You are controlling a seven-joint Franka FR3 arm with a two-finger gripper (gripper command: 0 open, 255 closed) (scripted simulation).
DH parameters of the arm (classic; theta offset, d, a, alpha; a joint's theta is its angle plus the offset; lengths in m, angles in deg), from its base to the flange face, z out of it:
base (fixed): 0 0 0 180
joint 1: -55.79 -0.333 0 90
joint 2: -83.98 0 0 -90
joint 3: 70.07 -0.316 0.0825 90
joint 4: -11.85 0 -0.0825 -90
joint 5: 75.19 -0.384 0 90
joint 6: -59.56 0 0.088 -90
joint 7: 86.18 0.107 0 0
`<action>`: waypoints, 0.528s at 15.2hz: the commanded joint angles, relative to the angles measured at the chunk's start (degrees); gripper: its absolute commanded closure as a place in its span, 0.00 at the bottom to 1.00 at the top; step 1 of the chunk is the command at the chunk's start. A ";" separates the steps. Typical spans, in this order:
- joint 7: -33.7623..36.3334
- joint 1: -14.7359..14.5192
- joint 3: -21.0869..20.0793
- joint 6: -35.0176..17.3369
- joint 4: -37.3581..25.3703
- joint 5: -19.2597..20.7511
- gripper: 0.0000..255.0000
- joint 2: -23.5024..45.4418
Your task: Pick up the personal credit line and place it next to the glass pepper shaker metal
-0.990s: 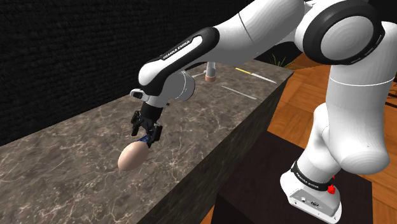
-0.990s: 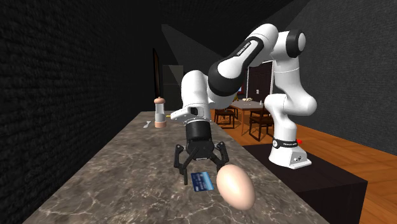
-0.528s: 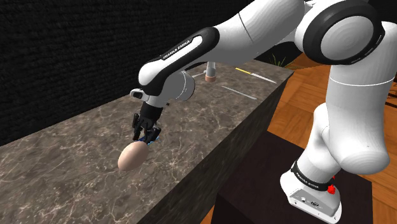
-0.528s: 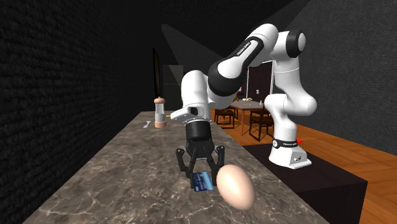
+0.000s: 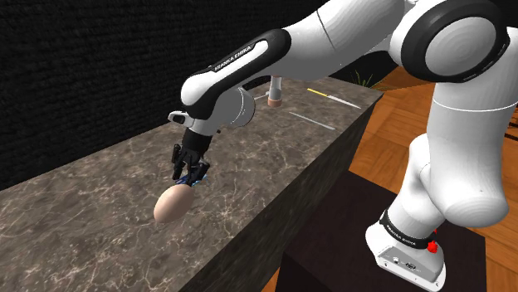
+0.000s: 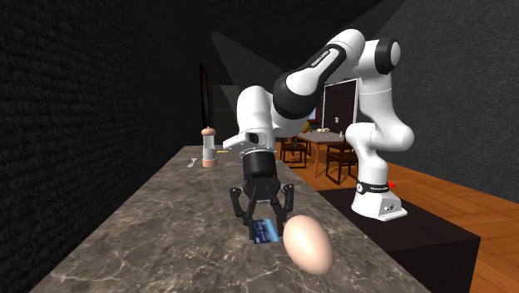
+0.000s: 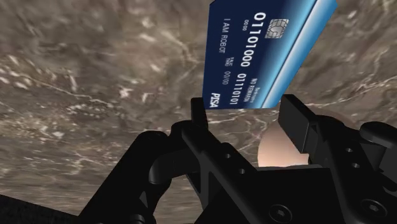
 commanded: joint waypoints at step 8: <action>4.67 -0.34 0.95 4.27 -1.69 3.49 1.00 -3.68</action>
